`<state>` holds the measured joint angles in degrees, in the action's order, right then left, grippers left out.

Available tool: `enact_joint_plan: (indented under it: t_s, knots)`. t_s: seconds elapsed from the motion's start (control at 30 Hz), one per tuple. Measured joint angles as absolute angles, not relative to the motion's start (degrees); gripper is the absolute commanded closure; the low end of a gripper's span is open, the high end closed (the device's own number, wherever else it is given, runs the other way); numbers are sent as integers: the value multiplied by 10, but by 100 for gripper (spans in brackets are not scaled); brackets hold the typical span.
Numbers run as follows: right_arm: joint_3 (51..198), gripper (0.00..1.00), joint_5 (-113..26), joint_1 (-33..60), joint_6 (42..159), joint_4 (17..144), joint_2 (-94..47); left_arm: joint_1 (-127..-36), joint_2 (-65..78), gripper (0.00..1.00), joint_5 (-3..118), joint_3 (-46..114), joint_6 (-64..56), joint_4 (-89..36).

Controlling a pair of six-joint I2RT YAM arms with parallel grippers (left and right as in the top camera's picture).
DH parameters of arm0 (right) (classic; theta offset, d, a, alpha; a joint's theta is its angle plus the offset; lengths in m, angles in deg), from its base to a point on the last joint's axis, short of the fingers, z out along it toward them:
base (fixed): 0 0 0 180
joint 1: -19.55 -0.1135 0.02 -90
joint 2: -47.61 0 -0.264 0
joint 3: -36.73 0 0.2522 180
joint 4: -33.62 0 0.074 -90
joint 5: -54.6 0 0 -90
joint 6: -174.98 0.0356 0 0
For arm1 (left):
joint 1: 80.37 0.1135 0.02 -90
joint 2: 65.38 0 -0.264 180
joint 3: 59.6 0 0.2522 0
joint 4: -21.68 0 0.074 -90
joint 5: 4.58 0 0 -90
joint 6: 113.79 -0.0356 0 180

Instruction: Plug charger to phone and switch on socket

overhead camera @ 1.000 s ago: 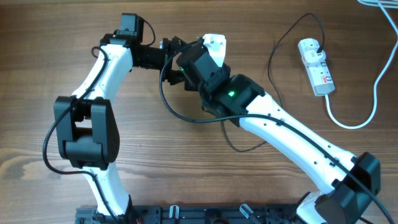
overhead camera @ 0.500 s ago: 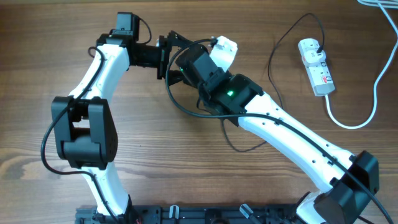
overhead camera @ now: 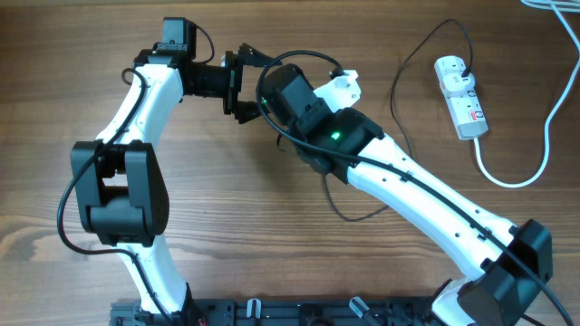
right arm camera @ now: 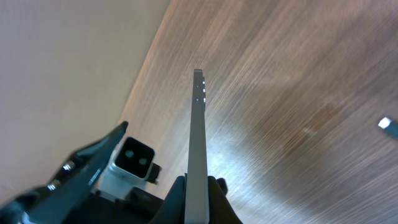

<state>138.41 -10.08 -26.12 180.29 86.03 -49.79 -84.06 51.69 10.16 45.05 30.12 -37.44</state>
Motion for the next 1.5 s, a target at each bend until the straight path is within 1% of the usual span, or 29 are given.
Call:
enact_joint_plan:
  t_s: [0.07, 0.1, 0.23, 0.3, 0.4, 0.53, 0.6, 0.77, 0.87, 0.97, 1.07, 1.4, 1.5]
  knots:
    - [1384, 96, -108, -261, 1839, 860, -498, -841, 517, 25, 102, 451, 312, -374]
    - [1384, 96, -112, -261, 1855, 860, -498, -841, 517, 27, 103, 451, 317, -374]
    - [1384, 96, -126, -261, 1917, 861, -498, -841, 517, 28, 104, 451, 329, -374]
    - [1384, 96, -129, -261, 1934, 861, -498, -841, 517, 30, 102, 451, 332, -374]
    - [1384, 95, -133, -261, 1965, 867, -498, -842, 517, 40, 87, 451, 338, -374]
    - [1384, 94, -136, -261, 2000, 871, -498, -845, 517, 45, 74, 451, 340, -374]
    - [1384, 94, -136, -260, 2011, 871, -498, -845, 517, 52, 73, 451, 341, -375]
    - [1384, 96, -135, -259, 2022, 863, -498, -845, 517, 56, 71, 451, 342, -374]
    - [1384, 96, -139, -258, 2022, 854, -498, -845, 517, 62, 66, 451, 342, -374]
    - [1384, 96, -145, -258, 2024, 846, -498, -845, 517, 62, 61, 451, 342, -374]
    - [1384, 95, -147, -258, 2026, 845, -498, -845, 517, 65, 60, 451, 342, -375]
    - [1385, 95, -150, -256, 2031, 841, -498, -845, 517, 82, 60, 450, 342, -376]
    - [1388, 92, -155, -253, 2033, 841, -498, -845, 517, 85, 60, 449, 342, -377]
